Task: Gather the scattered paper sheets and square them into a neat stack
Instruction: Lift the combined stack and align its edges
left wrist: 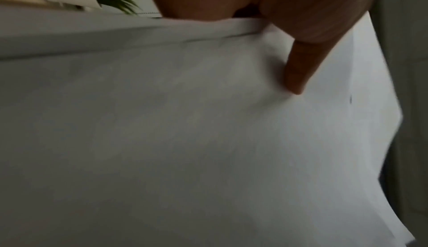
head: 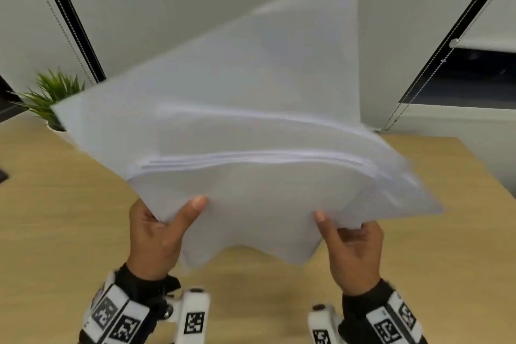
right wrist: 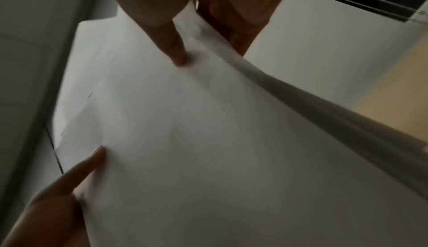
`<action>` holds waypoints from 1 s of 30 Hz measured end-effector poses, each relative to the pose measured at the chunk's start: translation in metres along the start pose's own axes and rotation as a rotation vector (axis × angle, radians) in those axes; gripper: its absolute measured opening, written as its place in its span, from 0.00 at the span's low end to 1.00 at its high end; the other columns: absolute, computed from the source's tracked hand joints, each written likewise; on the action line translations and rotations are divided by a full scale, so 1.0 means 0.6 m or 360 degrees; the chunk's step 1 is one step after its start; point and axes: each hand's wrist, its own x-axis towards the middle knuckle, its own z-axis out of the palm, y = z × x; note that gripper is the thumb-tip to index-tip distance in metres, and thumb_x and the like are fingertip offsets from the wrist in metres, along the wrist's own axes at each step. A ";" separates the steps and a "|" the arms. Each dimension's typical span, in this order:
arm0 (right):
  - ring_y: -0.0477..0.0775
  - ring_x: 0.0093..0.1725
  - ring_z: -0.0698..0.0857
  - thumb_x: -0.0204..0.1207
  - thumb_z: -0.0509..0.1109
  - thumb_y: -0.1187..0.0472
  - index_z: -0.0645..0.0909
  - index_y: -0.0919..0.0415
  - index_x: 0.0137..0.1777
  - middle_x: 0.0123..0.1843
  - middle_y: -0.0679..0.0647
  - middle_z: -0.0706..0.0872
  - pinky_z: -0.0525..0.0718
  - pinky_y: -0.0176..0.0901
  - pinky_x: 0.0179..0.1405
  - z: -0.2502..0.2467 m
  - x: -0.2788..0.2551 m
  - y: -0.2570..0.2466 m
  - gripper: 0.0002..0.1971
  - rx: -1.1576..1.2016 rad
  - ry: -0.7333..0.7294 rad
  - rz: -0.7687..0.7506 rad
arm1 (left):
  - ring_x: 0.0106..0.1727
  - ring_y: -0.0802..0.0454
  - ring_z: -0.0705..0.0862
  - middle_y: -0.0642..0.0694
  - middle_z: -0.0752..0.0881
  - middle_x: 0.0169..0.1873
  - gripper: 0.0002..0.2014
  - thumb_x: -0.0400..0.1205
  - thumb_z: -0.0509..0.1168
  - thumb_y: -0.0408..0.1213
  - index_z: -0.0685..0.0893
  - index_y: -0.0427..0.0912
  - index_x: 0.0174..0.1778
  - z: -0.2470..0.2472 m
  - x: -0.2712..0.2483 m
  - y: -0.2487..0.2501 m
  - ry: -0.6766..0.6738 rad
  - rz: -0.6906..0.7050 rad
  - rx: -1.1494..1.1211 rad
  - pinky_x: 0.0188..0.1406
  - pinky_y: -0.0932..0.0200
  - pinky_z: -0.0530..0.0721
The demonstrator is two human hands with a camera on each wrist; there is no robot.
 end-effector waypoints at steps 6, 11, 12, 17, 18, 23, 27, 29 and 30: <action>0.38 0.43 0.91 0.66 0.74 0.78 0.85 0.64 0.48 0.40 0.38 0.93 0.85 0.28 0.41 0.004 0.023 0.023 0.13 -0.0057 -0.0017 0.0151 | 0.50 0.69 0.89 0.67 0.91 0.46 0.14 0.69 0.77 0.51 0.88 0.67 0.50 -0.010 0.023 -0.033 -0.0166 -0.0009 0.0081 0.46 0.72 0.86; 0.46 0.43 0.90 0.61 0.75 0.80 0.75 0.57 0.58 0.46 0.46 0.92 0.87 0.36 0.41 -0.009 0.005 0.066 0.28 0.0156 0.0069 0.0344 | 0.44 0.66 0.89 0.61 0.93 0.42 0.11 0.73 0.69 0.53 0.91 0.61 0.49 -0.020 0.010 -0.071 -0.0209 -0.0204 -0.0147 0.40 0.71 0.85; 0.47 0.43 0.89 0.60 0.75 0.79 0.75 0.56 0.58 0.45 0.47 0.91 0.88 0.37 0.41 -0.012 0.005 0.067 0.29 0.0169 0.0047 0.0342 | 0.43 0.68 0.89 0.63 0.92 0.42 0.15 0.75 0.65 0.61 0.91 0.61 0.49 -0.019 0.010 -0.070 -0.0234 -0.0216 -0.0260 0.39 0.72 0.85; 0.49 0.48 0.91 0.59 0.77 0.70 0.82 0.64 0.53 0.47 0.48 0.93 0.89 0.40 0.45 -0.030 -0.010 0.055 0.20 0.0037 -0.0032 0.0253 | 0.47 0.67 0.91 0.65 0.93 0.43 0.22 0.61 0.72 0.70 0.91 0.66 0.48 -0.020 -0.014 -0.059 -0.0295 -0.0269 -0.0275 0.44 0.66 0.89; 0.51 0.49 0.91 0.60 0.79 0.67 0.83 0.64 0.52 0.48 0.51 0.93 0.89 0.42 0.46 -0.038 -0.016 0.058 0.19 -0.0041 -0.0060 0.0245 | 0.46 0.66 0.91 0.64 0.93 0.42 0.23 0.56 0.76 0.69 0.91 0.68 0.46 -0.025 -0.024 -0.062 -0.0308 -0.0266 -0.0154 0.44 0.65 0.90; 0.57 0.23 0.79 0.52 0.74 0.25 0.80 0.72 0.31 0.23 0.58 0.82 0.79 0.49 0.27 -0.039 -0.049 0.075 0.42 -0.0610 -0.0345 0.0526 | 0.43 0.70 0.90 0.67 0.92 0.37 0.22 0.48 0.79 0.69 0.90 0.73 0.38 -0.029 -0.059 -0.088 -0.0193 -0.0436 0.0020 0.51 0.60 0.88; 0.39 0.14 0.69 0.37 0.71 0.18 0.66 0.49 0.25 0.14 0.40 0.63 0.65 0.25 0.21 -0.022 -0.045 0.052 0.36 -0.0568 -0.0285 0.0578 | 0.45 0.70 0.89 0.67 0.92 0.41 0.22 0.57 0.77 0.67 0.89 0.70 0.46 -0.016 -0.044 -0.082 -0.0207 -0.0288 -0.0162 0.44 0.72 0.86; 0.30 0.32 0.83 0.43 0.77 0.26 0.76 0.49 0.40 0.32 0.42 0.78 0.77 0.21 0.34 -0.024 -0.036 0.052 0.34 -0.0471 -0.0186 0.0304 | 0.43 0.69 0.90 0.66 0.92 0.38 0.22 0.55 0.76 0.70 0.90 0.69 0.44 -0.016 -0.038 -0.071 -0.0216 -0.0307 -0.0160 0.42 0.70 0.87; 0.35 0.48 0.86 0.48 0.81 0.34 0.79 0.53 0.53 0.45 0.49 0.84 0.81 0.26 0.47 -0.026 -0.032 0.050 0.36 -0.0440 -0.0146 0.0180 | 0.41 0.67 0.90 0.64 0.92 0.38 0.22 0.55 0.76 0.71 0.90 0.69 0.42 -0.020 -0.038 -0.069 -0.0227 -0.0315 -0.0129 0.42 0.66 0.88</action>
